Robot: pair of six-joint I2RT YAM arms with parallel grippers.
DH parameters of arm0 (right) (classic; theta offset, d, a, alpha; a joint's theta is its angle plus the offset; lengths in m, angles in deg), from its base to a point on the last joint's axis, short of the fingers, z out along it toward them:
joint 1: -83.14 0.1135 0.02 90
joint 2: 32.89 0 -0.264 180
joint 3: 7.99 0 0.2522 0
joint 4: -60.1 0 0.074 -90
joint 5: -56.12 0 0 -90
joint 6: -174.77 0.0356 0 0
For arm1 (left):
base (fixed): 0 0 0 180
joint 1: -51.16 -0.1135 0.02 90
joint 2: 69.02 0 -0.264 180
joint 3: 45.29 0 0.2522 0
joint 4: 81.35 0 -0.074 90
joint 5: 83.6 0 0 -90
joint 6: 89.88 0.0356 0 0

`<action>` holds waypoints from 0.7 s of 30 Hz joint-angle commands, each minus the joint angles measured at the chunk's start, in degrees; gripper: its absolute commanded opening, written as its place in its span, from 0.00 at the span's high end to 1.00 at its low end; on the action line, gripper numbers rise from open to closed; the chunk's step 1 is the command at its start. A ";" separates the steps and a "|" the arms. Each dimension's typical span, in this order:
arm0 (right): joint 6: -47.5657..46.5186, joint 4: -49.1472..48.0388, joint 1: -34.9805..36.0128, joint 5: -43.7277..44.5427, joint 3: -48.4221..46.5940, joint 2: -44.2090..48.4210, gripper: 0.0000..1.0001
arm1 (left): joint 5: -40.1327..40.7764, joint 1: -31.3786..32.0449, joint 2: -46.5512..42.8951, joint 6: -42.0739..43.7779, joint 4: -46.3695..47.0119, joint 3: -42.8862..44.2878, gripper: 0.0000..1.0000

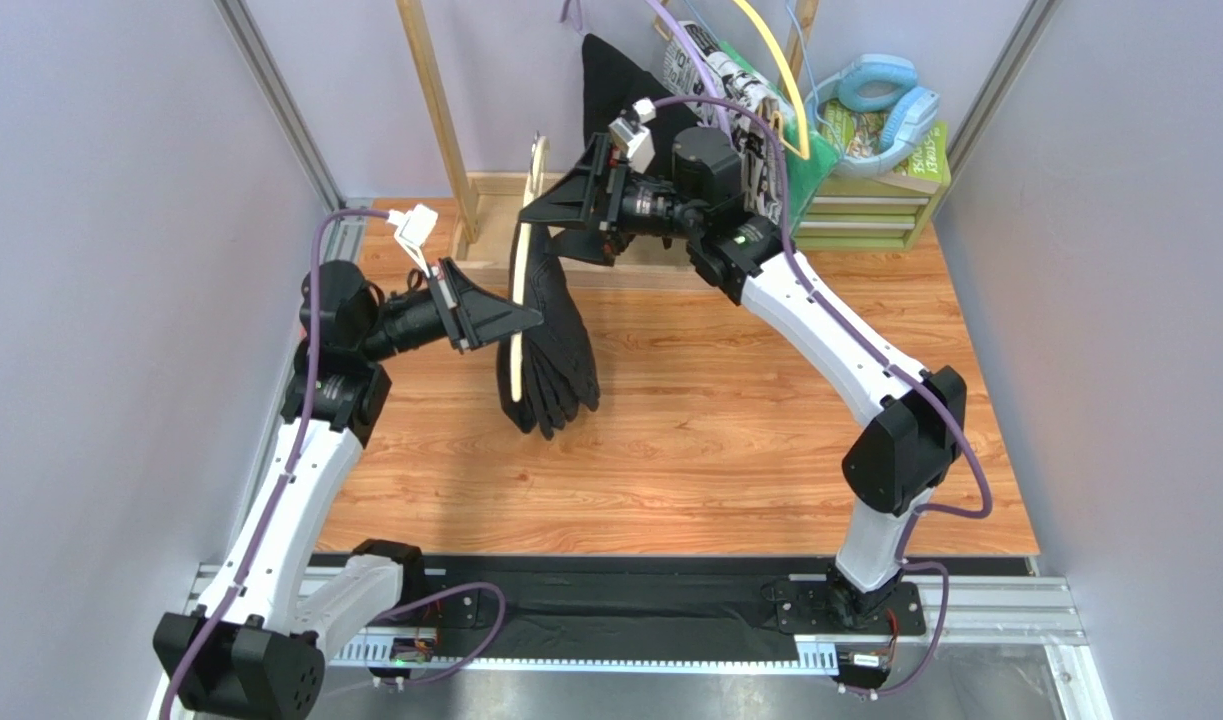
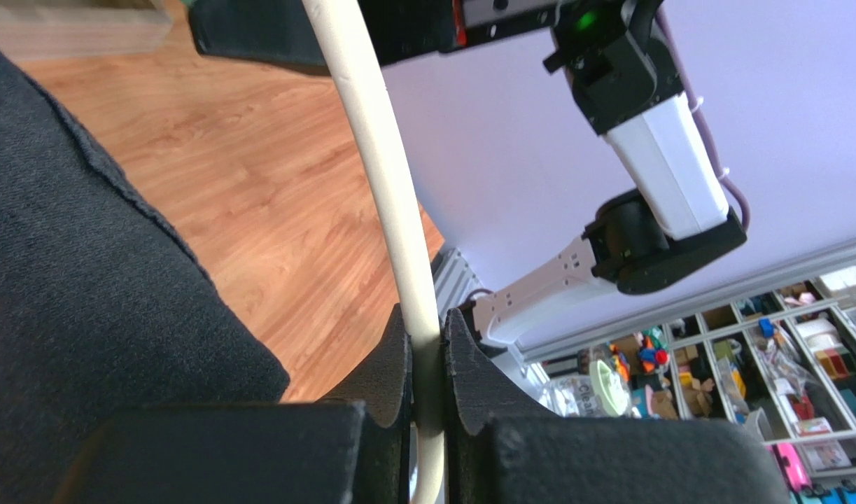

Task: Place the trousers on the hanger
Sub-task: Pass the hanger from the right arm to the left, then place trousers on hanger

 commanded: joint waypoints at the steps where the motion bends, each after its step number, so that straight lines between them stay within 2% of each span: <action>1: -5.75 -1.03 -1.82 -3.76 3.53 5.93 0.00 | 3.12 -0.18 1.54 2.52 13.56 8.37 1.00; 7: -8.39 0.99 -4.81 -5.96 7.93 10.16 0.00 | 7.07 -1.32 10.41 3.13 15.41 18.83 1.00; 11: -11.81 3.80 -6.39 -5.70 8.11 12.44 0.00 | 10.59 -1.85 18.05 2.61 16.12 28.83 1.00; 21: -11.74 4.34 -9.56 -5.00 9.08 14.82 0.00 | 21.74 -2.91 34.94 -0.29 10.51 52.31 1.00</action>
